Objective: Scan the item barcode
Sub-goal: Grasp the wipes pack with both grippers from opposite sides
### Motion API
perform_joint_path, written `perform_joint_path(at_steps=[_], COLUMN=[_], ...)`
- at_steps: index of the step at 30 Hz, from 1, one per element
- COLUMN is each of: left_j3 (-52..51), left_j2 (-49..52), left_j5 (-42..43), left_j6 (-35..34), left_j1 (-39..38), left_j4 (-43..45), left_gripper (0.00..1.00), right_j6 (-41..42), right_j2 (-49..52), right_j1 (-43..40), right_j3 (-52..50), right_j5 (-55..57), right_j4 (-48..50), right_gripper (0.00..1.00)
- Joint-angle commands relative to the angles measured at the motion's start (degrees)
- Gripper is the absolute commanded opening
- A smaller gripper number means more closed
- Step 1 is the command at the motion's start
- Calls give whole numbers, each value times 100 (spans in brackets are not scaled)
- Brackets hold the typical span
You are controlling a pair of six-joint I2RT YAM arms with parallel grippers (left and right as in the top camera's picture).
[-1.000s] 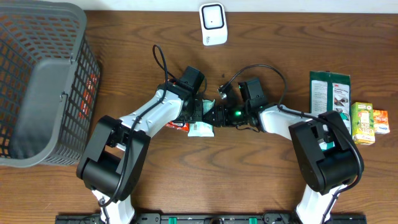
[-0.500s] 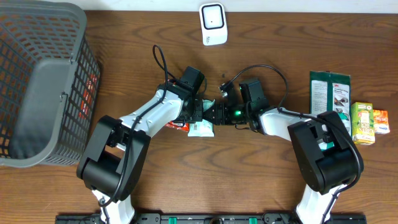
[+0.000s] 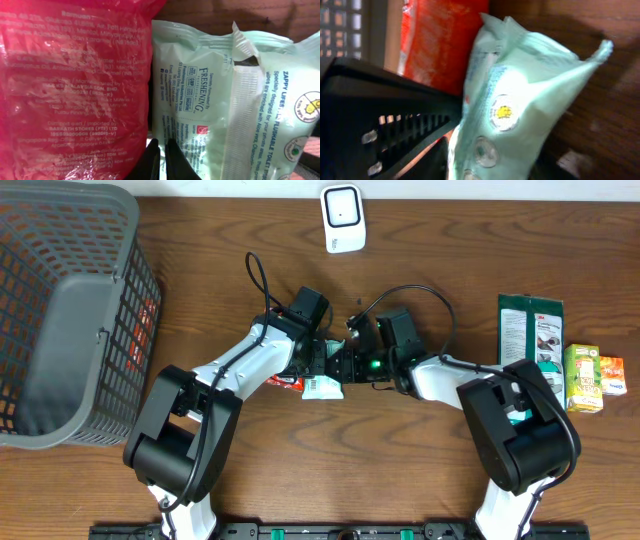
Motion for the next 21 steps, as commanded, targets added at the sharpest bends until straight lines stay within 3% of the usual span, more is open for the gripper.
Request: perform_joint_path(at_steps=[1,7,12,15,21], left_j3=[-98,-96,-61,-2,59], left_j2=[179,179,83,-74,-588], left_j5=[-46,-46,-46,-48,-48], left_j6=[48,50,50,50,50], left_j1=[-2,-2,9,9,11], left_j4=[-9,-2,-4,-4,0], left_gripper=[12,12,14,17,33], right_j6=[-39,-87,-356,-433,-431], right_j2=[116,116,114,114,111], right_j1=[83,85,85,83,74], right_j3=[-79,-76,-76,-76,-76], right_j5=[170,229,229,229,225], right_j4=[-37,-44,-42,-50,-39], right_gripper=[33,30,22,20,17])
